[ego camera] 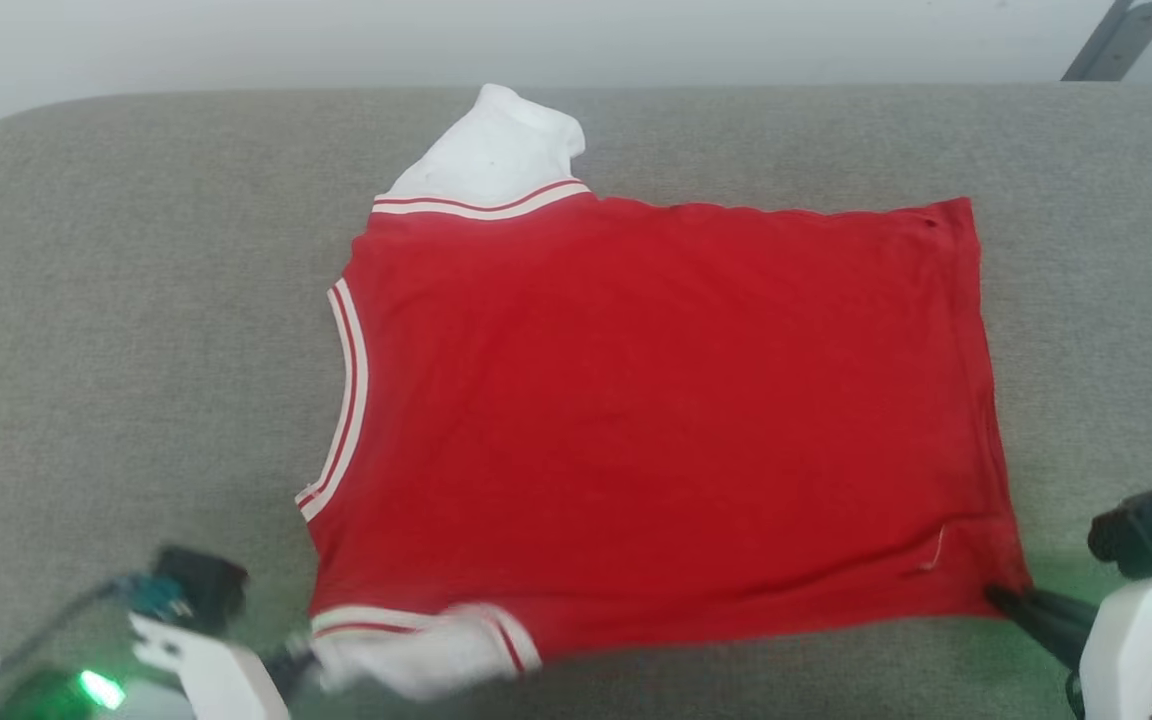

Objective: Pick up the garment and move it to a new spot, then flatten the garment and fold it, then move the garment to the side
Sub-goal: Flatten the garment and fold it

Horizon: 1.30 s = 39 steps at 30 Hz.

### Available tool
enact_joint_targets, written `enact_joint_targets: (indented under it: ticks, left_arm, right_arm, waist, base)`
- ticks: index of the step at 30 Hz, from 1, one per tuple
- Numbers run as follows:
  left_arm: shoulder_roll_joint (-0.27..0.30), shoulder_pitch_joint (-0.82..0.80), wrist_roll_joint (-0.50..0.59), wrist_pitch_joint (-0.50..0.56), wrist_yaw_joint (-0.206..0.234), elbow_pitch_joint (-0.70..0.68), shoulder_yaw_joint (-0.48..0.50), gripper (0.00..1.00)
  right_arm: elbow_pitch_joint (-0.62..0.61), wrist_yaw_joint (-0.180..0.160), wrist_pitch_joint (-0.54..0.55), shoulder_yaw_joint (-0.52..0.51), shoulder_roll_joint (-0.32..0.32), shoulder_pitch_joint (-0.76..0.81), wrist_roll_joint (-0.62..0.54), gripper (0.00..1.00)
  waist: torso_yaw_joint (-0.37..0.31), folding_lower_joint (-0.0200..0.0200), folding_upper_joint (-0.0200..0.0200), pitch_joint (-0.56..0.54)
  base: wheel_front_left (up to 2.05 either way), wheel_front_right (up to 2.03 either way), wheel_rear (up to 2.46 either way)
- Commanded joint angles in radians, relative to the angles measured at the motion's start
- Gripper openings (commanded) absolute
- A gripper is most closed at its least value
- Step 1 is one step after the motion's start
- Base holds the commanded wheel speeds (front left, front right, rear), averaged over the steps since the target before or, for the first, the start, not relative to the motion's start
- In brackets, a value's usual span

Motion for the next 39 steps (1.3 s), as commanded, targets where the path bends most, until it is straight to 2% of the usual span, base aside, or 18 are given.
enact_joint_targets:
  ticks: [1, 7, 9, 12, 13, 18, 23, 29, 30, 32, 33, 34, 35, 36, 37, 39]
  left_arm:
    - [0.022, -0.030, 0.027, 0.003, 0.011, -0.011, 0.016, 0.00]
    - [0.072, -0.163, 0.106, 0.045, -0.012, -0.044, 0.055, 0.00]
    - [0.074, -0.229, 0.152, 0.062, -0.044, -0.024, 0.065, 0.00]
    - [0.038, -0.330, 0.195, 0.083, -0.107, 0.031, 0.074, 0.00]
    - [0.000, -0.387, 0.209, 0.097, -0.152, 0.089, 0.071, 0.00]
    - [-0.115, -0.514, 0.241, 0.110, -0.275, 0.292, 0.048, 0.00]
    - [-0.233, -0.576, 0.209, 0.121, -0.365, 0.532, 0.027, 0.00]
    - [-0.339, -0.600, 0.152, 0.125, -0.449, 0.777, 0.016, 0.00]
    - [-0.353, -0.603, 0.147, 0.127, -0.462, 0.807, 0.013, 0.07]
    - [-0.380, -0.606, 0.122, 0.135, -0.475, 0.869, 0.017, 0.51]
    - [-0.390, -0.608, 0.114, 0.139, -0.482, 0.893, 0.019, 0.95]
    - [-0.398, -0.611, 0.104, 0.146, -0.485, 0.913, 0.024, 1.00]
    - [-0.405, -0.617, 0.094, 0.153, -0.487, 0.927, 0.029, 1.00]
    - [-0.409, -0.623, 0.087, 0.161, -0.490, 0.934, 0.031, 1.00]
    - [-0.411, -0.628, 0.083, 0.169, -0.490, 0.939, 0.032, 1.00]
    - [-0.409, -0.642, 0.081, 0.182, -0.483, 0.936, 0.033, 1.00]
  right_arm:
    - [-0.014, -0.002, 0.009, -0.019, 0.014, 0.006, -0.009, 0.00]
    - [-0.046, -0.002, 0.030, -0.088, 0.060, -0.041, -0.052, 0.00]
    - [-0.049, -0.002, 0.041, -0.103, 0.085, -0.072, -0.072, 0.00]
    - [-0.031, -0.002, 0.051, -0.121, 0.122, -0.136, -0.112, 0.00]
    - [-0.009, -0.002, 0.055, -0.125, 0.148, -0.181, -0.134, 0.00]
    - [0.075, -0.002, 0.060, -0.104, 0.194, -0.300, -0.179, 0.00]
    - [0.189, -0.002, 0.068, -0.047, 0.227, -0.402, -0.187, 0.00]
    - [0.316, -0.002, 0.068, 0.030, 0.256, -0.493, -0.158, 0.00]
    - [0.335, -0.002, 0.069, 0.038, 0.257, -0.502, -0.152, 0.00]
    - [0.360, -0.002, 0.061, 0.059, 0.263, -0.520, -0.142, 0.00]
    - [0.373, -0.002, 0.059, 0.065, 0.266, -0.528, -0.134, 0.00]
    - [0.388, -0.002, 0.062, 0.068, 0.266, -0.534, -0.128, 0.21]
    - [0.396, -0.002, 0.069, 0.075, 0.264, -0.538, -0.125, 0.49]
    - [0.402, -0.002, 0.074, 0.082, 0.263, -0.543, -0.119, 0.83]
    - [0.406, -0.002, 0.074, 0.083, 0.261, -0.548, -0.112, 1.00]
    - [0.406, -0.002, 0.063, 0.077, 0.252, -0.556, -0.111, 1.00]
  waist:
    - [-0.006, 0.0000, -0.0001, 0.000]
    - [-0.022, 0.0000, -0.0001, 0.012]
    - [-0.030, 0.0000, -0.0001, 0.020]
    - [-0.037, 0.0000, -0.0001, 0.036]
    - [-0.039, 0.0000, -0.0001, 0.046]
    - [-0.042, 0.0000, -0.0001, 0.078]
    - [-0.045, 0.0000, -0.0001, 0.108]
    - [-0.045, 0.0000, -0.0001, 0.125]
    - [-0.044, 0.0000, -0.0001, 0.125]
    - [-0.043, 0.0000, -0.0001, 0.123]
    - [-0.042, 0.0000, -0.0001, 0.120]
    - [-0.041, 0.0000, -0.0001, 0.116]
    - [-0.040, 0.0000, -0.0001, 0.110]
    - [-0.038, 0.0000, -0.0001, 0.105]
    - [-0.036, 0.0000, -0.0001, 0.100]
    - [-0.030, 0.0000, -0.0001, 0.089]
  base:
    - [0.00, 0.00, 0.00]
    - [0.00, 0.00, 0.00]
    - [0.00, 0.00, 0.00]
    - [0.00, 0.00, 0.00]
    - [0.00, 0.00, 0.00]
    - [0.00, 0.00, 0.00]
    - [0.00, 0.00, 0.00]
    - [0.00, 0.00, 0.00]
    - [0.00, 0.00, 0.00]
    - [0.00, 0.00, 0.00]
    - [0.00, 0.00, 0.00]
    - [0.00, 0.00, 0.00]
    - [0.00, 0.00, 0.00]
    - [0.00, 0.00, 0.00]
    - [0.00, 0.00, 0.00]
    - [0.00, 0.00, 0.00]
